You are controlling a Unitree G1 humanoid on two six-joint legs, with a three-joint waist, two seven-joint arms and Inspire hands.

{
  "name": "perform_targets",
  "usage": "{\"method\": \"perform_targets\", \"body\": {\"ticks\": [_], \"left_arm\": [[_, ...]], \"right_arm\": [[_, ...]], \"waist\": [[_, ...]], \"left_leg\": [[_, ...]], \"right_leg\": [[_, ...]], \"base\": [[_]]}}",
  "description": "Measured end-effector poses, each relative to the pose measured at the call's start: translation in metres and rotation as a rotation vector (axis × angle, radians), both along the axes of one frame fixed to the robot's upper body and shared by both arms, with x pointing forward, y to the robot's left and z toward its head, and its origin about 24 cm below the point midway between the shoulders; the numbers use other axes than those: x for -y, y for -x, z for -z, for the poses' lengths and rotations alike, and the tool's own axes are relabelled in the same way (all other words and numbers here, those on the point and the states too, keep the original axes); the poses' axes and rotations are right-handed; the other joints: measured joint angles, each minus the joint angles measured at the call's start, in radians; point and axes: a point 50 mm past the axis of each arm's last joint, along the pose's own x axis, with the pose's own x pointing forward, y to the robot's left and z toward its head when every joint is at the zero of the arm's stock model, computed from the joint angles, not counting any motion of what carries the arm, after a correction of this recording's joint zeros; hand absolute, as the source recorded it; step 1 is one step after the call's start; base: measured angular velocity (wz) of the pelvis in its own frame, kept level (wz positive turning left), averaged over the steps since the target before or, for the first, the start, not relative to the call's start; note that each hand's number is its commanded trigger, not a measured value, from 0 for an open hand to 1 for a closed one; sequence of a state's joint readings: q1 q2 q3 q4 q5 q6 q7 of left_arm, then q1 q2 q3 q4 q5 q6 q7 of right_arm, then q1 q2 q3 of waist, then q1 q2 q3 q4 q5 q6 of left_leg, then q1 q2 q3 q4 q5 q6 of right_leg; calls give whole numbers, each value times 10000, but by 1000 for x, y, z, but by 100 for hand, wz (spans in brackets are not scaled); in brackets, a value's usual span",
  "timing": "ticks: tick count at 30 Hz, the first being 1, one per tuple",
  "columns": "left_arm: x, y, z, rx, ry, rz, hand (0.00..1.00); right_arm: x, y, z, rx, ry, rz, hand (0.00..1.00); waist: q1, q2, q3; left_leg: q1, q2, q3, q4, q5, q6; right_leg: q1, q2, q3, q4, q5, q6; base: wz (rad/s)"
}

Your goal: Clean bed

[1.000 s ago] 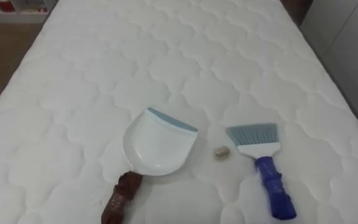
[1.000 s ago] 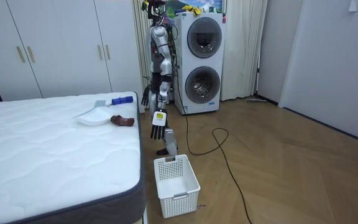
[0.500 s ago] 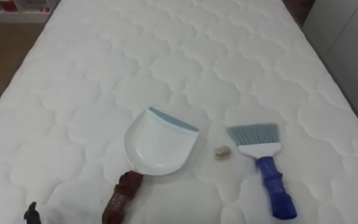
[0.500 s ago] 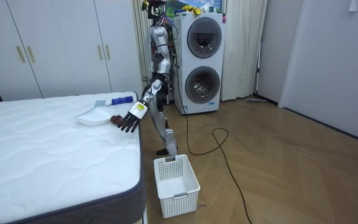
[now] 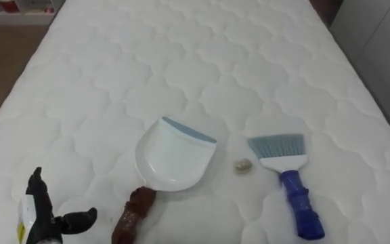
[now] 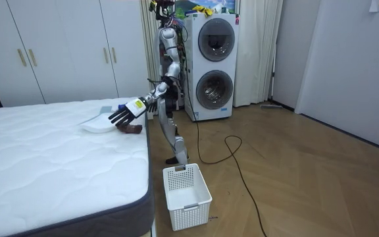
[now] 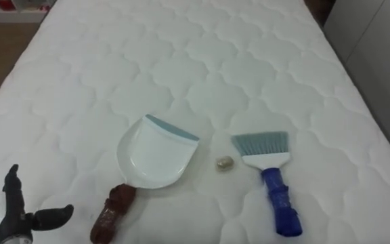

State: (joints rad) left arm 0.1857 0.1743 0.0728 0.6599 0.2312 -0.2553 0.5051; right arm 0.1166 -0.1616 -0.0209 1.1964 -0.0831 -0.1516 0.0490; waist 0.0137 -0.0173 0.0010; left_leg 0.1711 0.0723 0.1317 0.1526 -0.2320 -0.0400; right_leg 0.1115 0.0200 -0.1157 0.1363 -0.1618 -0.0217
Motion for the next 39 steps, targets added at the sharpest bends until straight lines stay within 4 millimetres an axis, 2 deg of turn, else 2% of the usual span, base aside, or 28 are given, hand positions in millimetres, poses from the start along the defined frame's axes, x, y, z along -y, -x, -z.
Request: {"method": "perform_targets", "body": {"ticks": [4,6,8,11,19,25,27,31,39], "left_arm": [[3,0,1,-19,224,63,0],[4,1,3,-46,457,-89,0],[5,2,5,-80,684,-199,0],[5,3,7,-188,831,-147,0],[7,-3,5,-84,862,17,0],[14,5,18,-1036,954,553,0],[20,6,22,-1317,1045,913,0],[28,4,23,-1426,1108,1378,0],[33,-1,23,-1436,1265,1797,0]], "right_arm": [[-2,1,0,-28,-239,39,0],[-3,1,1,-32,-323,112,0],[-3,2,1,-26,-359,217,0],[-5,2,2,-10,-405,346,0],[-5,2,2,23,-206,439,0],[-5,2,2,36,-185,465,0],[-6,0,2,69,-201,428,0],[-7,-3,1,113,-203,293,0],[-6,-6,1,191,-202,340,0]], "waist": [[-78,-41,11],[-99,-33,58],[-102,-86,51],[-203,-127,85],[-419,-182,58],[-475,-114,58],[-485,-149,36],[-517,-87,3],[-677,79,26]], "left_leg": [[67,0,24,-1,0,0],[138,0,28,-4,0,0],[141,0,38,-4,0,0],[78,0,45,-2,0,0],[-15,0,46,-1,0,0],[-41,-3,4,7,0,0],[-129,-4,-26,23,0,0],[-225,-2,-20,100,0,0],[-220,0,17,101,0,0]], "right_leg": [[25,5,58,-2,0,0],[89,7,78,-15,0,0],[88,10,111,-13,0,0],[62,6,85,-12,0,0],[69,5,95,2,1,1],[62,-1,58,4,1,1],[-18,-6,22,25,1,0],[-100,-9,25,65,5,-5],[-146,-7,55,137,5,-5]], "base": [[-3],[0],[-2],[3],[0],[1],[5],[0],[-1]]}}
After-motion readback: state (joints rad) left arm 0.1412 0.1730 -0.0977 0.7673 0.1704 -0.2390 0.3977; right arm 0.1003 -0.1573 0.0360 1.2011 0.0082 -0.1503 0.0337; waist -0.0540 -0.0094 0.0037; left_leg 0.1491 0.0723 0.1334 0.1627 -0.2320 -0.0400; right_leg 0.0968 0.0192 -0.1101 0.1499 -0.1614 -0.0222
